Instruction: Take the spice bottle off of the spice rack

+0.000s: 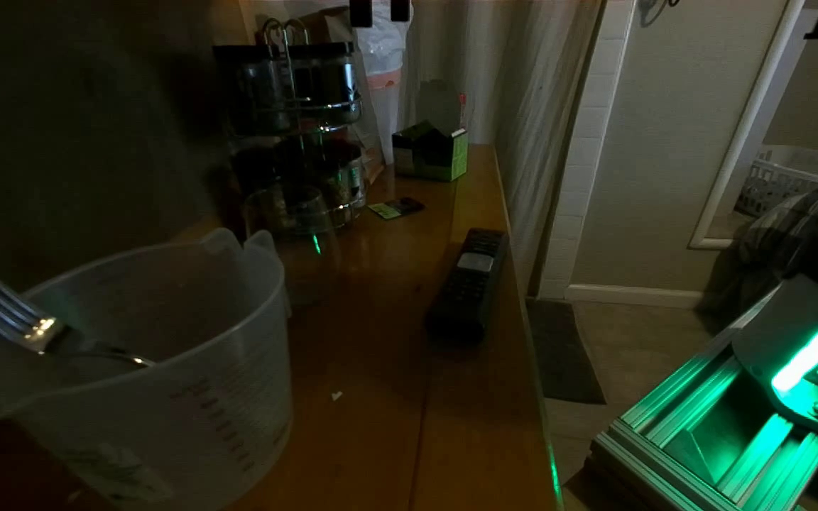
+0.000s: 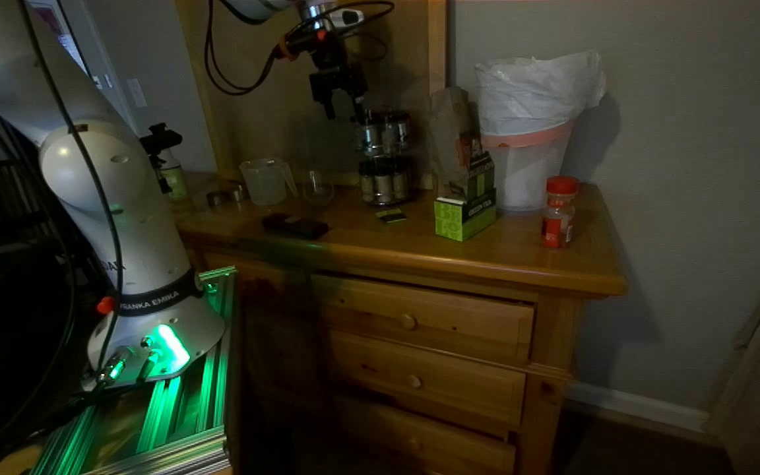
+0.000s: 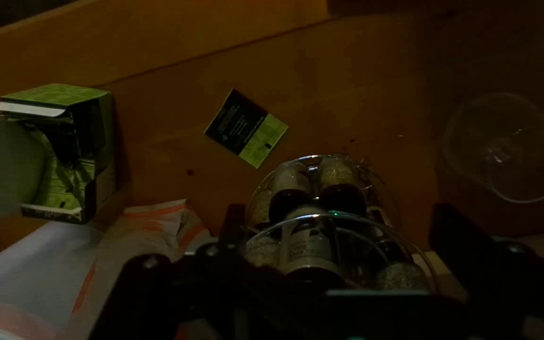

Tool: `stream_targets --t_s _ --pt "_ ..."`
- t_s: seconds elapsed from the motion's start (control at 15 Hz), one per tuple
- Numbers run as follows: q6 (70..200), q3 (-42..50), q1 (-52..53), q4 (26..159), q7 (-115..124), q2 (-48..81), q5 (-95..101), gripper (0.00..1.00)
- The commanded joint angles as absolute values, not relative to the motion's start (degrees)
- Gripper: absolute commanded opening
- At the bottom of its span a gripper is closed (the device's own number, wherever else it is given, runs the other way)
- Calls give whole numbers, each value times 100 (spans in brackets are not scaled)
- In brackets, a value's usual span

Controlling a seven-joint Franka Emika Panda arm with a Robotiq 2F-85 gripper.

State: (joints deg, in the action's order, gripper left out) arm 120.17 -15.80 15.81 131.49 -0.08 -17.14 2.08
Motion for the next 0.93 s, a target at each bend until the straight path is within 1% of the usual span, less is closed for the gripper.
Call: stream_targets --t_s 0.0,0.33,0.4,0.53,0.6,0.67,0.8,0.87 --pt "12395 -1616 1523 13074 338 -1473 202 100" --pt "12900 -1519 1548 13062 355 -1230 -74 99" --pt "12937 -1499 1575 13043 271 -1169 -187 90" --pt "13064 -1519 1555 13028 345 -1062 -210 87" --pt "13141 -1504 1557 13020 330 -1012 -282 80" --pt "13230 -1501 1547 13017 355 -970 -305 82" --pt "13365 -1503 1526 13014 422 -907 -287 78" --pt "13425 -1499 1518 13013 463 -881 -280 74"
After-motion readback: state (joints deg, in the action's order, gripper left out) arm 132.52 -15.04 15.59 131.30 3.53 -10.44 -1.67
